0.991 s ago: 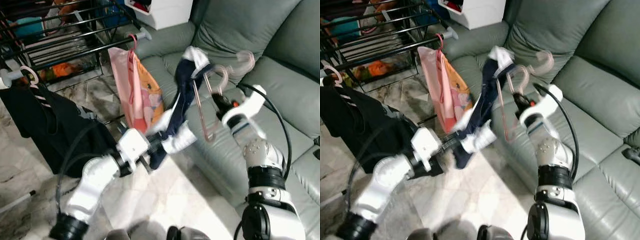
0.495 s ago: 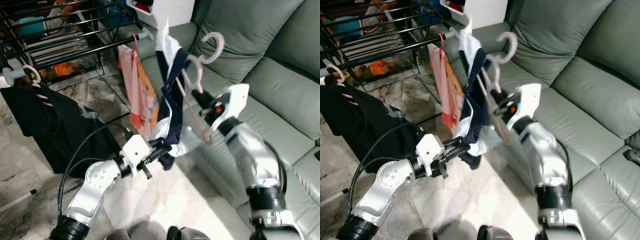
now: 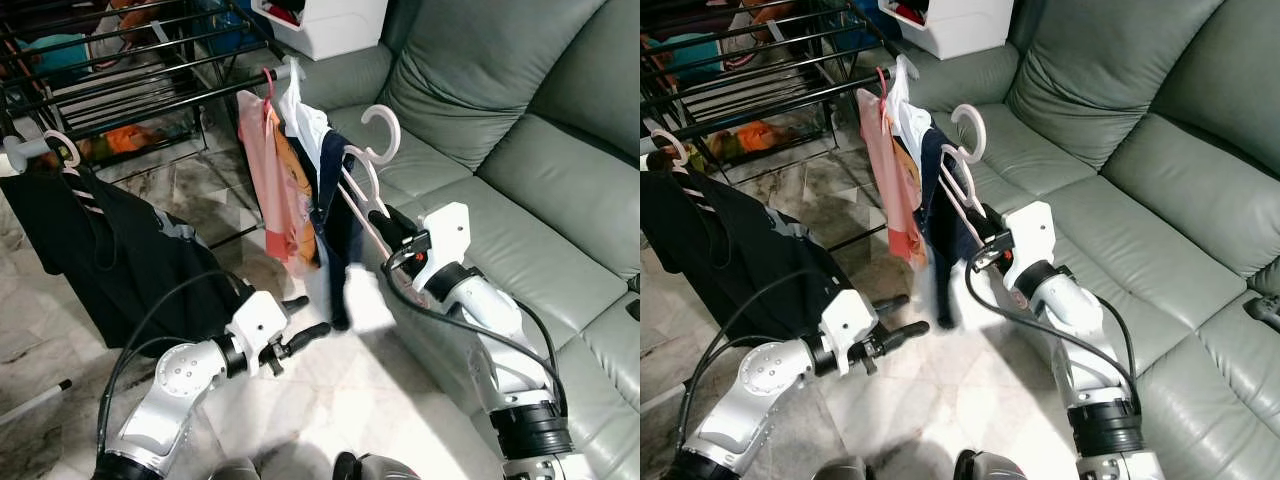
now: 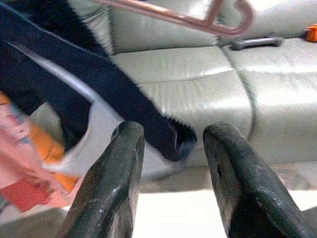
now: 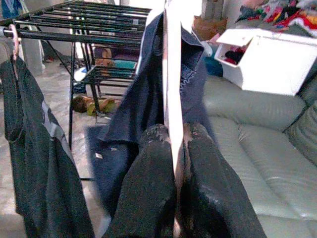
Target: Hang hanger
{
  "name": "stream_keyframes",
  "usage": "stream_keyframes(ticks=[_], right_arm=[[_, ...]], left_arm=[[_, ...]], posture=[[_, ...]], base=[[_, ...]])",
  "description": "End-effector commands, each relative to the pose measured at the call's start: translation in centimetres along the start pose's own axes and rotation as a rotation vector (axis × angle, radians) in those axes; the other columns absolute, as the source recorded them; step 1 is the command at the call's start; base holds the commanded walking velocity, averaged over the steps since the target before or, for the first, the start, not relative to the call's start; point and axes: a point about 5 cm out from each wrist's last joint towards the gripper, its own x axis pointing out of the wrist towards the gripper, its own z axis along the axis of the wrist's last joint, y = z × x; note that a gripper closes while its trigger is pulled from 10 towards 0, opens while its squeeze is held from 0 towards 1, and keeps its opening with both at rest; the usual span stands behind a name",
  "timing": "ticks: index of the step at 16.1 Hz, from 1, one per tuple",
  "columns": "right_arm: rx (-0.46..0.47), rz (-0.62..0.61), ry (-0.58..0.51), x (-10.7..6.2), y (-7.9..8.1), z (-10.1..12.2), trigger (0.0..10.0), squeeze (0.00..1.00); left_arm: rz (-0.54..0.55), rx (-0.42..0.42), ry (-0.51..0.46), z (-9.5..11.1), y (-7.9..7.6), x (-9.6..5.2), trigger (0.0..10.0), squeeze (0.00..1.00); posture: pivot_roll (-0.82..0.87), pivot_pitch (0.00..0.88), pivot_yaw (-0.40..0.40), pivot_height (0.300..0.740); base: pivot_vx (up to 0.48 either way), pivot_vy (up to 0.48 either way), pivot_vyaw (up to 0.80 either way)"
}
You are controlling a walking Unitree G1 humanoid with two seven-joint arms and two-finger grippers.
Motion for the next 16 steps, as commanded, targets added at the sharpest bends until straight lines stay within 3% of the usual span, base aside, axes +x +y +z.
stream_keyframes(ticks=[1, 5, 6, 10, 16], right_arm=[[-0.040, 0.017, -0.051, 0.2, 0.4, 0.8, 10.0, 0.00], [-0.062, 0.066, -0.021, -0.5, 1.3, -0.2, 10.0, 0.00], [-0.044, 0.151, 0.003, -1.1, 2.2, -0.7, 10.0, 0.00], [-0.026, 0.335, 0.029, -1.9, 3.7, -0.5, 10.0, 0.00], [-0.073, 0.358, 0.023, -1.5, 3.2, -0.1, 10.0, 0.00]], left_arm=[[0.067, 0.034, 0.006, 0.4, 1.1, -0.3, 10.0, 1.00], [0.286, 0.104, -0.042, 1.2, 3.6, -0.7, 10.0, 1.00], [0.375, 0.130, -0.072, 1.8, 4.8, -0.7, 10.0, 1.00], [0.465, 0.152, -0.110, 2.7, 6.7, 0.1, 10.0, 1.00], [0.497, 0.144, -0.123, 2.6, 7.3, 0.3, 10.0, 1.00]], posture=[[-0.04, 0.027, -0.017, 0.740], [-0.04, 0.026, -0.018, 0.740], [-0.04, 0.026, -0.018, 0.740], [-0.05, 0.027, -0.017, 0.740], [-0.05, 0.026, -0.014, 0.740]], base=[[0.000, 0.000, 0.00], [0.000, 0.000, 0.00], [0.000, 0.000, 0.00], [0.000, 0.000, 0.00], [0.000, 0.000, 0.00]])
